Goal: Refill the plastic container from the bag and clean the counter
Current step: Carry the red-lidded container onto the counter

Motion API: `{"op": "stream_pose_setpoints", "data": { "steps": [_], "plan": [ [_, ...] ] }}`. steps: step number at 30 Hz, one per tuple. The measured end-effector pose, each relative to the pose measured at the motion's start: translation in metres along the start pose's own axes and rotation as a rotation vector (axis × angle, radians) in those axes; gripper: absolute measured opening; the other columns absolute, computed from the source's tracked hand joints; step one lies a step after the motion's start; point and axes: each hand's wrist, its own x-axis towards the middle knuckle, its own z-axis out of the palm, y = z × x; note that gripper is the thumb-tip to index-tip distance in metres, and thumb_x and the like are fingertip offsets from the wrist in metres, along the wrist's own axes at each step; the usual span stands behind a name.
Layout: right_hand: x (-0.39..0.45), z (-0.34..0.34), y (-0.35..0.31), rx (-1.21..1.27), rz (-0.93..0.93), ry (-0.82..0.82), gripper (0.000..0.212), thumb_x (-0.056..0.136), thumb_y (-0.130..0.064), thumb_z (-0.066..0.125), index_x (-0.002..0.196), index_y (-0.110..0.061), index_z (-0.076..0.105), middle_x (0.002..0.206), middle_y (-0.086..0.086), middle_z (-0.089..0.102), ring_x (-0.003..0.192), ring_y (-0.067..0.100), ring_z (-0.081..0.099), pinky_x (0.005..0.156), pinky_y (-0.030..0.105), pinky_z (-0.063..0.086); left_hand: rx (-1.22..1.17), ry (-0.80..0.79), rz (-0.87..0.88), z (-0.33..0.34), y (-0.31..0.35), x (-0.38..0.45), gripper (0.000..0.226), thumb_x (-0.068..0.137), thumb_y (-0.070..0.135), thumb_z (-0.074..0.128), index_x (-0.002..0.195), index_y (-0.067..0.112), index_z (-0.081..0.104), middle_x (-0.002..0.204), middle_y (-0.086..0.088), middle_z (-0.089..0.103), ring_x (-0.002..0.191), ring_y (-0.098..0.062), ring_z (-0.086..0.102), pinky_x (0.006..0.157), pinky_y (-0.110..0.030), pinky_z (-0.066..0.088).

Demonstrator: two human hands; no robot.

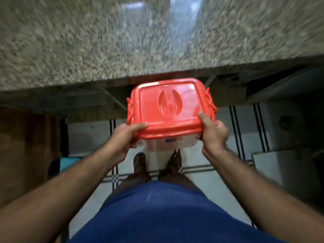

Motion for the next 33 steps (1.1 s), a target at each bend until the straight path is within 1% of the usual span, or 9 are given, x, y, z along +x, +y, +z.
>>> {"op": "stream_pose_setpoints", "data": {
  "steps": [4,6,10,13,15,18,21,26,33],
  "plan": [
    [-0.021,-0.019,-0.05,0.014,-0.136,-0.039,0.056,0.063,-0.06,0.085,0.084,-0.012,0.065,0.07,0.008,0.067,0.049,0.017,0.062,0.047,0.032,0.052,-0.08,0.002,0.083,0.021,0.036,-0.041,0.058,0.066,0.036,0.091,0.109,0.011,0.061,0.058,0.008,0.063,0.052,-0.013,0.052,0.05,-0.028,0.036],
    [-0.03,-0.028,-0.073,0.05,-0.195,-0.056,0.06,0.06,-0.062,0.084,0.086,-0.012,0.065,0.07,0.006,0.067,0.049,0.016,0.061,0.048,0.032,0.051,-0.125,0.009,0.157,0.027,0.052,-0.057,0.057,0.063,0.037,0.092,0.103,0.013,0.059,0.056,0.01,0.06,0.051,-0.011,0.048,0.048,-0.027,0.035],
    [-0.043,-0.036,-0.112,0.193,-0.29,-0.111,0.058,0.061,-0.058,0.086,0.09,-0.012,0.064,0.071,0.004,0.062,0.049,0.013,0.057,0.044,0.028,0.047,-0.18,0.024,0.329,0.035,0.086,-0.087,0.071,0.055,0.042,0.094,0.11,0.011,0.061,0.073,0.003,0.065,0.054,-0.008,0.048,0.046,-0.024,0.034],
    [-0.052,-0.03,-0.14,0.27,-0.307,-0.161,0.047,0.071,-0.051,0.088,0.087,-0.015,0.061,0.064,0.002,0.057,0.049,0.017,0.052,0.046,0.028,0.045,-0.202,0.036,0.418,0.035,0.116,-0.105,0.074,0.066,0.038,0.095,0.125,0.007,0.062,0.101,-0.007,0.076,0.066,-0.013,0.069,0.052,-0.028,0.051],
    [-0.06,-0.023,-0.156,0.305,-0.301,-0.197,0.044,0.079,-0.046,0.088,0.089,-0.014,0.06,0.06,0.003,0.055,0.046,0.019,0.049,0.047,0.029,0.044,-0.23,0.04,0.444,0.034,0.138,-0.115,0.073,0.071,0.037,0.093,0.129,0.007,0.06,0.106,-0.008,0.08,0.078,-0.02,0.079,0.057,-0.035,0.061],
    [-0.072,-0.013,-0.18,0.355,-0.314,-0.23,0.037,0.086,-0.039,0.086,0.097,-0.01,0.066,0.063,0.002,0.06,0.048,0.018,0.051,0.046,0.028,0.043,-0.254,0.074,0.541,0.031,0.174,-0.123,0.064,0.071,0.032,0.09,0.121,0.007,0.06,0.09,0.0,0.077,0.066,-0.013,0.073,0.048,-0.025,0.053],
    [-0.076,0.001,-0.21,0.402,-0.375,-0.264,0.039,0.089,-0.034,0.083,0.114,-0.008,0.07,0.07,-0.002,0.067,0.052,0.014,0.056,0.043,0.025,0.044,-0.284,0.041,0.641,0.021,0.211,-0.117,0.059,0.066,0.027,0.091,0.115,0.015,0.061,0.089,0.005,0.072,0.064,-0.006,0.065,0.047,-0.02,0.045],
    [-0.042,0.066,-0.256,0.407,-0.416,-0.278,0.044,0.084,-0.04,0.086,0.109,-0.009,0.07,0.071,0.0,0.063,0.05,0.015,0.052,0.043,0.026,0.044,-0.292,0.051,0.67,0.011,0.268,-0.063,0.049,0.07,0.03,0.088,0.11,0.018,0.063,0.088,0.006,0.07,0.063,-0.005,0.056,0.047,-0.021,0.038],
    [0.024,0.175,-0.281,0.336,-0.351,-0.277,0.05,0.079,-0.045,0.088,0.105,-0.008,0.067,0.071,0.004,0.064,0.052,0.02,0.057,0.044,0.028,0.048,-0.317,0.14,0.6,-0.011,0.327,0.037,0.033,0.089,0.01,0.081,0.088,0.017,0.049,0.053,0.011,0.064,0.041,-0.001,0.053,0.038,-0.017,0.039]
  ]
}}
